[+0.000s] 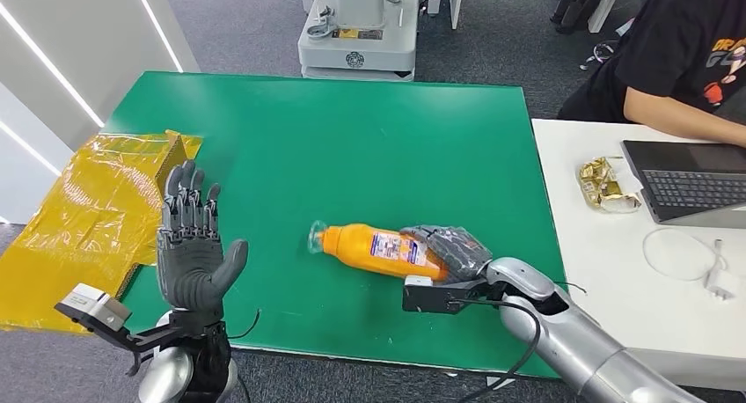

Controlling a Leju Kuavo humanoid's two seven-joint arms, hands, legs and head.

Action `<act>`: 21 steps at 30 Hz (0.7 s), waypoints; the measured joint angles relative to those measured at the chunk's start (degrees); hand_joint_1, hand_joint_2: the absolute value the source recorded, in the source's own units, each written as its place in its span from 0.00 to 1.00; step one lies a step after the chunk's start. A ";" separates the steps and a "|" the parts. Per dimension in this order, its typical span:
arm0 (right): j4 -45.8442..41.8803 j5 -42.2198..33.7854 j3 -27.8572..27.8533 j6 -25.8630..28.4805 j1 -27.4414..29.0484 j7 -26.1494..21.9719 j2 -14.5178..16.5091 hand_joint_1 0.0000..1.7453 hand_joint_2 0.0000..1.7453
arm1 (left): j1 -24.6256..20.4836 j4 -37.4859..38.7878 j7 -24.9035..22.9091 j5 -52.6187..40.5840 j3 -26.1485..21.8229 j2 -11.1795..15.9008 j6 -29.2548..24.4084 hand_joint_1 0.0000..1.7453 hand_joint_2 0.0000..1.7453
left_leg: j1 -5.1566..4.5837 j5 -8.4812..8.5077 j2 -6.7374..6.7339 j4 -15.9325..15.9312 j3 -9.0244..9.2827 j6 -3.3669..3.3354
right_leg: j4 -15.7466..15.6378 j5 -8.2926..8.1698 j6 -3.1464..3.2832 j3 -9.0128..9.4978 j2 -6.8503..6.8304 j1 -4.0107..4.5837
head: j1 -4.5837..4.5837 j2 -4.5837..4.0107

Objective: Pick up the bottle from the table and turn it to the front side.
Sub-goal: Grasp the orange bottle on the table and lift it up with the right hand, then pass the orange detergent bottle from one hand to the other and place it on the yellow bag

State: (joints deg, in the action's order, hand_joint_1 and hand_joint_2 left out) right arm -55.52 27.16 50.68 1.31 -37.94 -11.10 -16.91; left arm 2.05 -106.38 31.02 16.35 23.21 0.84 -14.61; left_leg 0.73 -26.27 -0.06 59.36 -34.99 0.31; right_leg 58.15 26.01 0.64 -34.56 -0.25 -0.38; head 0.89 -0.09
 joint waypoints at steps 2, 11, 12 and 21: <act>-3.47 -1.42 -3.51 7.28 3.04 0.61 0.62 1.00 1.00 | 0.58 -0.64 -0.21 -0.60 0.00 -0.02 -0.49 0.00 1.00 | 0.00 0.00 0.04 0.00 -0.01 0.00 | 0.00 0.03 -0.01 0.00 -0.06 0.00 | 0.01 0.00; -19.86 -6.01 -17.69 28.14 18.75 -3.58 2.05 1.00 1.00 | 0.79 -1.30 -2.28 -1.64 0.02 -0.79 -0.21 0.00 1.00 | -0.01 -0.05 0.14 -0.01 -0.07 -0.05 | -0.04 0.07 -0.04 0.00 -0.18 -0.01 | -0.01 0.00; -21.55 -5.97 -18.83 29.49 20.39 -4.26 2.34 1.00 1.00 | 0.72 -1.30 -2.52 -1.67 0.03 -0.93 -0.01 0.00 1.00 | -0.01 -0.06 0.13 -0.01 -0.07 -0.05 | -0.04 0.07 -0.04 0.00 -0.17 -0.01 | 0.00 0.00; -31.44 -2.66 -24.22 32.66 28.68 -4.72 4.43 1.00 1.00 | -0.13 -1.30 -6.29 -0.28 1.68 -1.91 5.76 0.00 1.00 | -0.01 -0.07 0.08 -0.01 -0.04 -0.04 | -0.04 0.07 -0.04 -0.02 -0.13 -0.01 | 0.00 0.00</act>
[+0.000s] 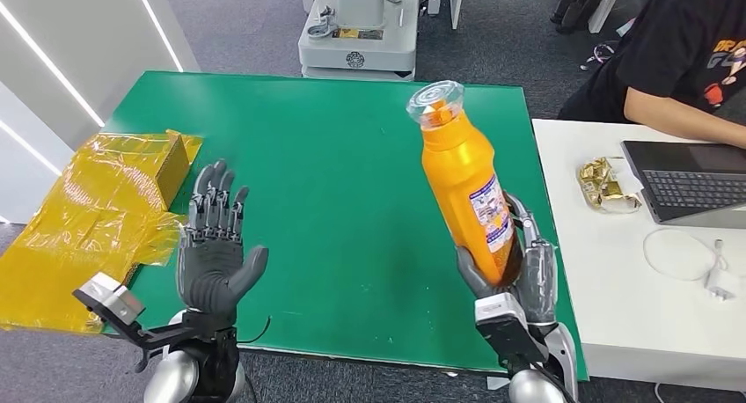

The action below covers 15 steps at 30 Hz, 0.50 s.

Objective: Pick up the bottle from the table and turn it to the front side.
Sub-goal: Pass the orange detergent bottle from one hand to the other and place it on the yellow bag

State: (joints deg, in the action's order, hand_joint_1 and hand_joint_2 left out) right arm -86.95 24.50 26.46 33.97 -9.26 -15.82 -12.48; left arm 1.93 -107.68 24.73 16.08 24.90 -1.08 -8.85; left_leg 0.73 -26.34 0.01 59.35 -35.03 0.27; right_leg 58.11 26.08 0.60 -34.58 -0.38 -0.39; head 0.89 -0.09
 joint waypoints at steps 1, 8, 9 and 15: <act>-0.60 0.42 -0.34 -0.48 0.38 0.19 0.10 1.00 1.00 | -0.17 0.01 -0.58 0.59 0.43 -0.04 1.18 0.00 1.00 | 0.00 0.00 0.00 0.00 0.00 0.00 | 0.00 0.00 0.00 0.00 0.00 0.00 | 0.00 0.00; -3.19 4.28 -1.17 -6.15 1.52 0.67 0.29 1.00 1.00 | -2.00 0.93 -4.80 3.11 4.14 -0.21 8.98 0.00 1.00 | -0.01 0.00 -0.02 0.01 0.01 0.00 | 0.00 -0.01 0.00 0.01 0.02 0.00 | 0.00 0.00; -3.44 4.68 -1.17 -6.67 1.66 0.72 0.29 1.00 1.00 | -2.19 1.18 -5.15 3.11 4.57 -0.22 9.55 0.00 1.00 | -0.01 0.00 -0.02 0.01 0.01 0.00 | 0.00 -0.01 0.00 0.00 0.02 0.00 | 0.00 0.00; -4.56 6.55 -0.95 -11.33 2.64 -0.07 0.31 1.00 1.00 | -3.34 3.42 -6.17 3.41 6.42 -0.48 14.15 0.00 1.00 | 0.00 0.00 -0.02 0.00 0.00 0.00 | 0.00 0.00 0.00 0.00 0.02 0.00 | 0.01 0.00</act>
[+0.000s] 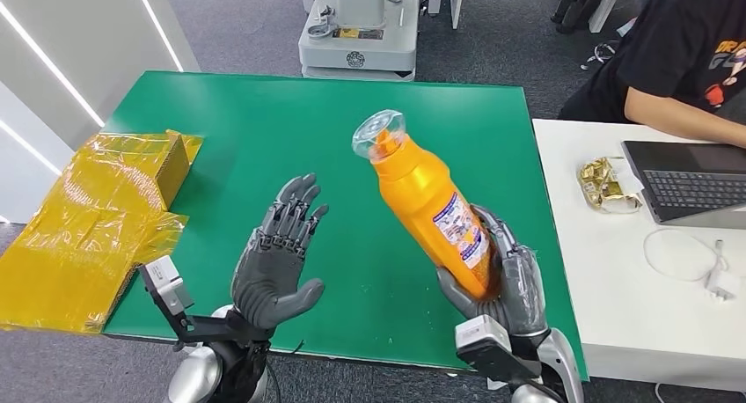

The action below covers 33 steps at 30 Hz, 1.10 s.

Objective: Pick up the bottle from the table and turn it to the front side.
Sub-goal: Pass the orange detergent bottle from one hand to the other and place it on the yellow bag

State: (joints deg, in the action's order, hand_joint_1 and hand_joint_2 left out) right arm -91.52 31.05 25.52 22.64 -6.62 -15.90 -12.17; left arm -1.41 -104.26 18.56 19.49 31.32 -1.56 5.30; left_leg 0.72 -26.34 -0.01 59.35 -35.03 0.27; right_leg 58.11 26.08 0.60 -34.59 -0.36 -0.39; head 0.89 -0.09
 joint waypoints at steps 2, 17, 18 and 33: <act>-0.12 0.48 0.31 -1.28 0.08 -0.45 0.02 1.00 1.00 | -0.72 1.12 -0.04 0.27 0.39 -0.32 0.90 0.00 1.00 | 0.00 0.00 0.00 0.00 0.00 0.00 | 0.00 0.00 0.00 0.00 0.00 0.00 | 0.00 0.00; 0.96 0.82 4.74 -8.81 -1.97 -2.82 0.10 1.00 1.00 | -5.21 7.05 -0.68 2.79 1.54 -2.11 1.97 0.00 1.00 | 0.00 0.01 -0.01 0.00 0.00 0.00 | 0.01 -0.01 0.00 0.01 0.00 0.00 | 0.00 0.00; 1.25 0.83 4.99 -9.44 -2.10 -2.78 0.10 1.00 1.00 | -5.38 7.42 -0.63 2.98 1.56 -2.14 1.96 0.00 1.00 | 0.00 0.01 -0.01 0.00 0.00 0.00 | 0.01 -0.01 0.00 0.01 0.01 0.00 | 0.01 0.00; 5.26 0.23 5.98 -16.05 -3.90 -0.70 0.10 1.00 1.00 | -6.21 10.81 0.45 4.35 1.64 -2.07 1.83 0.00 1.00 | 0.00 0.00 -0.01 0.00 0.00 0.00 | 0.01 -0.01 0.00 0.01 0.01 0.00 | 0.01 0.00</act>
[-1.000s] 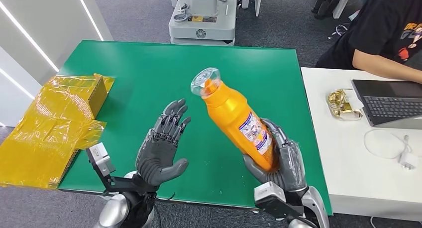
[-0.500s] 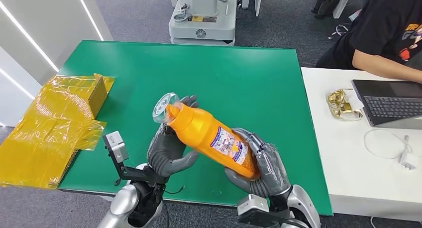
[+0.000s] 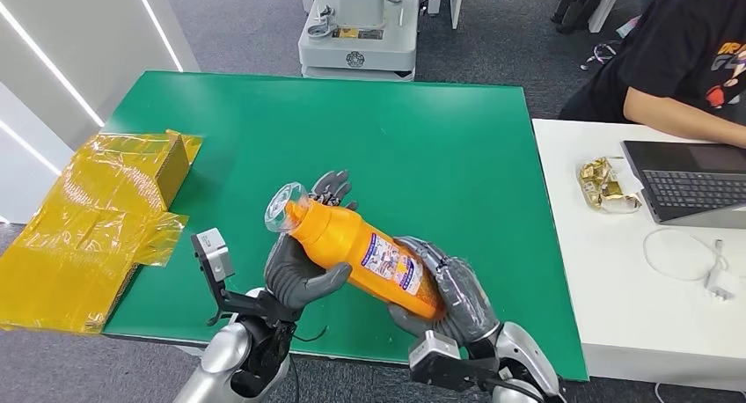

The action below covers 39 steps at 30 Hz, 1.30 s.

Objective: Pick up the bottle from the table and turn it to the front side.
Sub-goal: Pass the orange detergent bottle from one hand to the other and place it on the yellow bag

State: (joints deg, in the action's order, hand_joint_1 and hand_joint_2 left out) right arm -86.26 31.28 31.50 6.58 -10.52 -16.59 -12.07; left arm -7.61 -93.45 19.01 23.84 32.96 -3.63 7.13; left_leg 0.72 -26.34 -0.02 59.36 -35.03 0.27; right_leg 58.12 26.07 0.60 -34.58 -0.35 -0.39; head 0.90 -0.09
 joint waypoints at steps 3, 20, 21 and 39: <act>0.42 -0.04 0.03 -0.12 -0.21 0.06 0.00 1.00 1.00 | -0.13 0.30 0.03 0.01 0.00 0.00 0.00 0.00 1.00 | 0.00 0.00 0.00 0.00 0.00 0.00 | 0.00 0.00 0.00 0.00 0.00 0.00 | 0.00 0.00; 2.23 -1.08 0.55 -3.44 -1.34 -0.57 0.00 1.00 1.00 | -0.46 1.44 0.14 0.18 0.00 0.02 0.07 0.00 1.00 | 0.00 0.00 0.00 0.00 0.00 0.00 | 0.00 0.00 0.00 0.00 0.00 0.00 | -0.01 0.00; 2.25 -1.25 0.58 -3.86 -1.35 -0.79 0.00 1.00 1.00 | -0.60 1.60 0.14 0.18 0.00 0.02 0.08 0.00 1.00 | 0.00 0.00 0.00 0.00 0.00 0.00 | 0.00 0.00 0.00 0.00 0.00 0.00 | -0.01 0.00; 4.68 -2.65 1.03 -6.07 -3.08 -3.44 0.00 1.00 1.00 | -2.29 3.64 0.56 0.55 0.02 0.02 -0.16 0.72 1.00 | 0.00 0.00 0.00 0.00 0.00 0.00 | 0.00 0.00 0.00 0.00 0.00 0.00 | 0.00 0.00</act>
State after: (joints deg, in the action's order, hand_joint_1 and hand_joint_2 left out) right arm -81.58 28.63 32.53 0.51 -13.60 -20.03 -12.07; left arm -9.90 -89.81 19.57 24.39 32.98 -3.61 6.97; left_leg 0.72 -26.34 -0.02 59.36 -35.03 0.27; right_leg 58.12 26.07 0.60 -34.59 -0.35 -0.39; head 0.90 -0.09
